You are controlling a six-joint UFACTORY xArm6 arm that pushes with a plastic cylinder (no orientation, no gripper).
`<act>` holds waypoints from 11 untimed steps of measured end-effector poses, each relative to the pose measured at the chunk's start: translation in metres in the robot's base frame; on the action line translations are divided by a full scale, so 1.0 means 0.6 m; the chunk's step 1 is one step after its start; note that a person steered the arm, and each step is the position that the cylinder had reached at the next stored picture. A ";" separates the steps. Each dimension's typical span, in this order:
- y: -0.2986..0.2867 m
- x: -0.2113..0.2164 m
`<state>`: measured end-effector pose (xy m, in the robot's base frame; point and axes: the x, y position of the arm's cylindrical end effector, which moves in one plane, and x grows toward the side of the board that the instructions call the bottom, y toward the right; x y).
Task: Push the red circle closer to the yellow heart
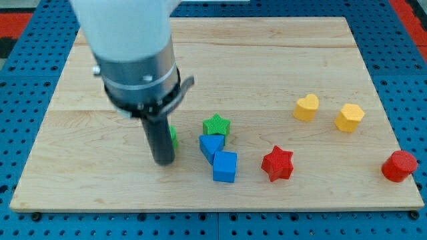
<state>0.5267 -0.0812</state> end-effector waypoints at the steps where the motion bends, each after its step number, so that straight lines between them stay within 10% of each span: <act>1: -0.014 0.043; 6: 0.596 0.151; 9: 0.606 0.016; 11: 0.428 -0.023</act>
